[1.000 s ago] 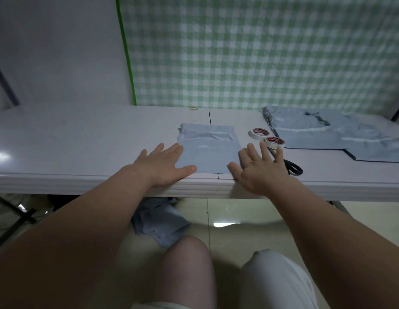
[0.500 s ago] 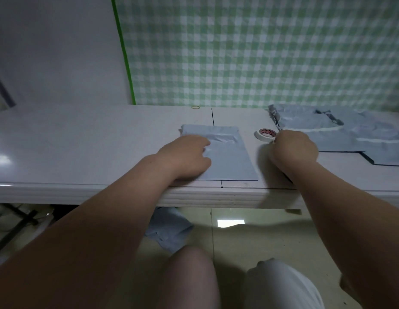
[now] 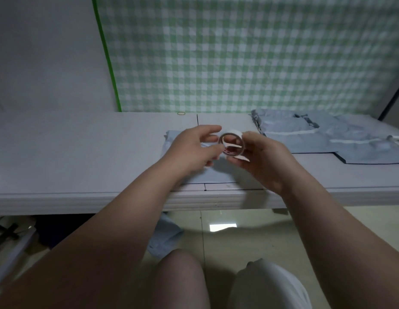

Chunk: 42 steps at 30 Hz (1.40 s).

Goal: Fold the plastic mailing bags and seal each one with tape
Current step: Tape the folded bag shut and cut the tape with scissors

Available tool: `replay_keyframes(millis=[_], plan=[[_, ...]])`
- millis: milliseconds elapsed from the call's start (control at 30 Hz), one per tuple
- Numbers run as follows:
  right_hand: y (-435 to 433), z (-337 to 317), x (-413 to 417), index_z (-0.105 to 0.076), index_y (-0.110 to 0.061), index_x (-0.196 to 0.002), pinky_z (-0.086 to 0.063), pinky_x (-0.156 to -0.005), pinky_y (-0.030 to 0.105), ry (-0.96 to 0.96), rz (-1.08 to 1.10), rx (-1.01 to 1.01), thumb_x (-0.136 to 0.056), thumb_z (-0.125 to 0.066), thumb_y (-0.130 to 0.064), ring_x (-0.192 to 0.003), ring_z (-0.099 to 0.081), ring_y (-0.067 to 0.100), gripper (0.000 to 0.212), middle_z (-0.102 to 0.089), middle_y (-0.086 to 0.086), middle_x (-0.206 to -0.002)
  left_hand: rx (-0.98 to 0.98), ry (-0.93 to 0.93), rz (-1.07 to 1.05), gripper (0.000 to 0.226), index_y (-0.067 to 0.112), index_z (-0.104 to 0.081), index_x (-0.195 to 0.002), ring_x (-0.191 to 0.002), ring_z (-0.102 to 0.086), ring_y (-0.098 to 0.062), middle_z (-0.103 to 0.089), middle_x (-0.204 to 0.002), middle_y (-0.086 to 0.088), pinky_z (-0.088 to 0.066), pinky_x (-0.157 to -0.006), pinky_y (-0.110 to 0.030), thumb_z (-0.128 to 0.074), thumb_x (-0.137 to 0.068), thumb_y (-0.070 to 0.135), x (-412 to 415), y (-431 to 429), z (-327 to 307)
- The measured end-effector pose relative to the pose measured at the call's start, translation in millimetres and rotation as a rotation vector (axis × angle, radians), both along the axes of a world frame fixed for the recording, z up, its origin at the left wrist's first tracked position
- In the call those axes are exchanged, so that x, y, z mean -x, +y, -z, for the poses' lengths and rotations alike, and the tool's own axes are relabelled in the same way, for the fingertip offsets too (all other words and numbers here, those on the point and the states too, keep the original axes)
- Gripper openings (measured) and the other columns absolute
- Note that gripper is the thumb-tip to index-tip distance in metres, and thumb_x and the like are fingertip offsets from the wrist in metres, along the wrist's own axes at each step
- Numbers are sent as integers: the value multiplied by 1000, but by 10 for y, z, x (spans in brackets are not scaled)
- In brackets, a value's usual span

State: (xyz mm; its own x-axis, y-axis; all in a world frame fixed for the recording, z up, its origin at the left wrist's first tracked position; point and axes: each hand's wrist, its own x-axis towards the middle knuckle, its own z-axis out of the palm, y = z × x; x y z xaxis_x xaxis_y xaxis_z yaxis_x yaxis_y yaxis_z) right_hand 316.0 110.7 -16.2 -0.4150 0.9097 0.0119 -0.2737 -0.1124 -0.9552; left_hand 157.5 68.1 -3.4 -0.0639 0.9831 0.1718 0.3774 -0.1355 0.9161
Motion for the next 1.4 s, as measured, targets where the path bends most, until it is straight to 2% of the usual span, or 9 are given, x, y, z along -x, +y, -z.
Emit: replay_keyframes(millis=[67, 167, 367, 533, 833, 1000, 1133, 1267, 1400], plan=[[-132, 53, 19, -68, -5, -86, -53, -86, 36, 138, -67, 81, -90, -45, -13, -91, -64, 23, 25, -69, 10, -94, -5, -146, 10, 36, 5, -60, -124, -71, -65, -17, -67, -100, -12, -58, -67, -24, -62, -88, 1, -22, -85, 34], [-261, 116, 48, -64, 1, -100, -57, -77, 32, 251, -116, 166, -77, -53, -19, -90, -64, 25, 32, -67, 13, -98, -51, -210, 16, 25, 7, -68, -111, -67, -65, -11, -69, -92, -14, -56, -63, -20, -63, -87, 1, -13, -213, 112], [-394, 157, 67, -62, -3, -108, -57, -71, 28, 102, -131, 99, -82, -52, -21, -93, -63, 18, 33, -66, 9, -102, -226, 29, 7, 24, 31, -70, -96, -77, -62, -15, -70, -92, 1, -52, -72, -25, -69, -84, 9, 24, -416, 145], [-430, 196, 119, -62, -10, -86, -56, -80, 30, 69, -80, -9, -90, -54, -16, -88, -63, 14, 11, -65, 7, -92, -283, 164, -119, 22, 26, -72, -100, -73, -59, -5, -64, -91, 15, -43, -70, -8, -72, -82, 14, 9, -480, 137], [-478, 247, 290, -64, -12, -75, -44, -102, 45, -37, 190, -277, -79, -67, -22, -89, -57, 17, 11, -65, -4, -94, -259, 141, -382, 18, 18, -75, -101, -70, -56, 13, -66, -84, 17, -39, -70, 4, -67, -86, 13, -49, -500, 90], [-496, 233, 327, -63, -10, -76, -43, -91, 20, -179, 305, -422, -86, -66, -13, -97, -60, 0, 10, -65, -12, -93, -232, 150, -383, 15, 22, -76, -94, -75, -59, 7, -62, -75, 22, -42, -70, -2, -65, -87, 14, -45, -497, 50], [-480, 249, 353, -64, -10, -78, -41, -78, 6, -256, 347, -534, -85, -68, -16, -101, -59, 4, 11, -65, -5, -101, -219, 131, -396, 10, 25, -73, -76, -65, -58, 3, -62, -66, 19, -42, -62, -8, -69, -84, 21, -32, -464, 35], [-443, 253, 357, -61, -20, -72, -43, -77, 8, -305, 340, -572, -84, -69, -20, -106, -57, 8, 15, -61, -5, -112, -157, 120, -366, 15, 24, -67, -69, -71, -66, -11, -67, -69, 6, -53, -71, -26, -68, -83, 19, 20, -397, 16], [-338, 195, 346, -58, -15, -70, -49, -94, 32, -141, 136, -350, -86, -67, -27, -102, -63, 13, 22, -63, -3, -117, -27, -105, -270, 17, 16, -63, -72, -70, -64, -17, -63, -71, -2, -58, -69, -31, -62, -89, 12, 91, -304, -37]])
